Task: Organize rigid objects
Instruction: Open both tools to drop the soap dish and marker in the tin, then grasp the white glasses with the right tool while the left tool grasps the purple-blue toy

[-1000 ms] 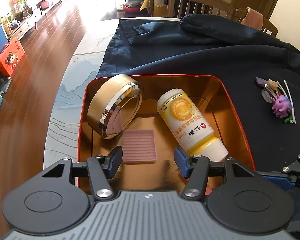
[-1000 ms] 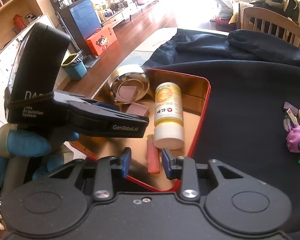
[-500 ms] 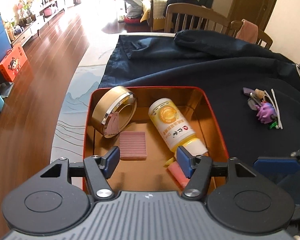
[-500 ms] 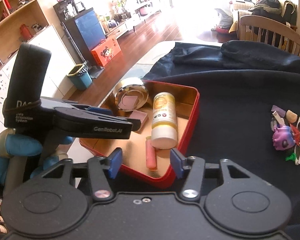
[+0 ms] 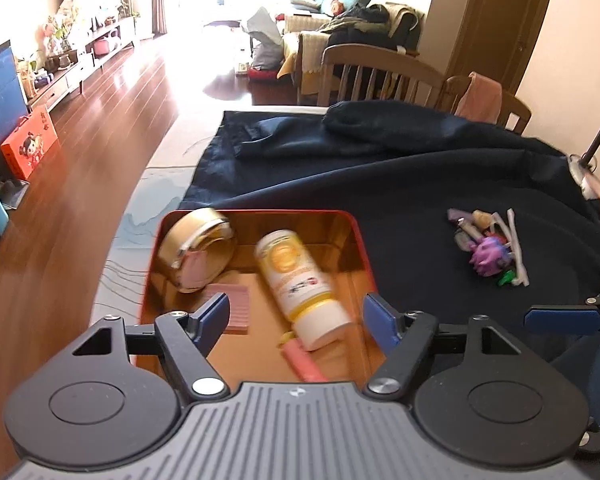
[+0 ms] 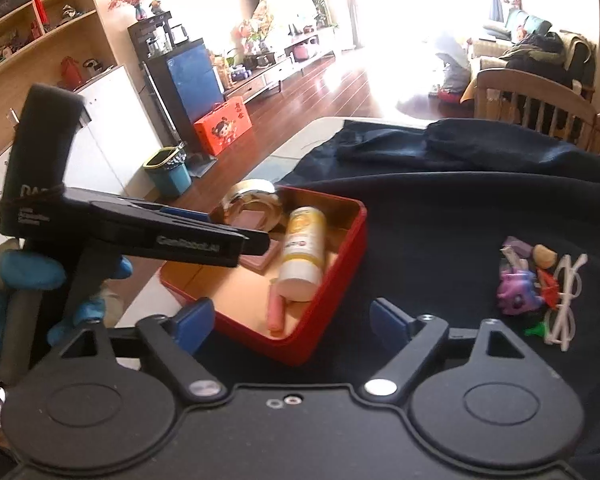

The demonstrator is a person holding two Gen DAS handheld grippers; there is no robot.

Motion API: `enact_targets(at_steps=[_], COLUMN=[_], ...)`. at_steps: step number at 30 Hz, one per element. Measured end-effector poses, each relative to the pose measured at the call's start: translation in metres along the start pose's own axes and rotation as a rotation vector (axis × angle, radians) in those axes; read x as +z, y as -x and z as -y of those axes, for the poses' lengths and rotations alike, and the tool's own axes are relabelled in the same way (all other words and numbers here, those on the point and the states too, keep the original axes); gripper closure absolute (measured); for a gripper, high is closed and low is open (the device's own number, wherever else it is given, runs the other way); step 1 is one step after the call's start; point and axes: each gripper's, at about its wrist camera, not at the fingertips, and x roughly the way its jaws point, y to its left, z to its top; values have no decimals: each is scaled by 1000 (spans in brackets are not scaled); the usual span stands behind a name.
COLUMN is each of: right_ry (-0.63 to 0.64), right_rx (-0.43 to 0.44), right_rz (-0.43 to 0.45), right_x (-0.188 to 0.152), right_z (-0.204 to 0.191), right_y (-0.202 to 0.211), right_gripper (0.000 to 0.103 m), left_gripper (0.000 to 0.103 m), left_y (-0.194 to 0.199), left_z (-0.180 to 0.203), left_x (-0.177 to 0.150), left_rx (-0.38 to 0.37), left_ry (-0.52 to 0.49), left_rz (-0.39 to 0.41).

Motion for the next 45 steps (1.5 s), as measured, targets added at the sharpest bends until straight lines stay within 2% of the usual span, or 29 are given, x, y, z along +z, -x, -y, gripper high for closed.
enact_targets(at_steps=[2, 7, 14, 24, 30, 36, 45], right_ry=[-5, -27, -76, -88, -116, -183, -224], right_rx=[-16, -50, -113, -183, -198, -216, -229], right_rz=[9, 29, 35, 4, -13, -27, -48], right_x=[-3, -12, -23, -38, -34, -26, -10], right_z=[10, 41, 96, 159, 195, 226, 246], right_y=[6, 21, 39, 48, 42, 32, 3], right_gripper=[10, 3, 2, 3, 7, 11, 18], left_gripper=[24, 22, 22, 22, 22, 22, 22], left_y=[0, 0, -13, -36, -52, -76, -108], left_z=[7, 29, 63, 125, 160, 182, 204], left_x=[1, 1, 2, 8, 11, 11, 12], left_rx=[0, 40, 46, 11, 7, 7, -14], left_ry=[6, 23, 34, 13, -30, -33, -21], left_rz=[6, 35, 29, 24, 29, 1, -32])
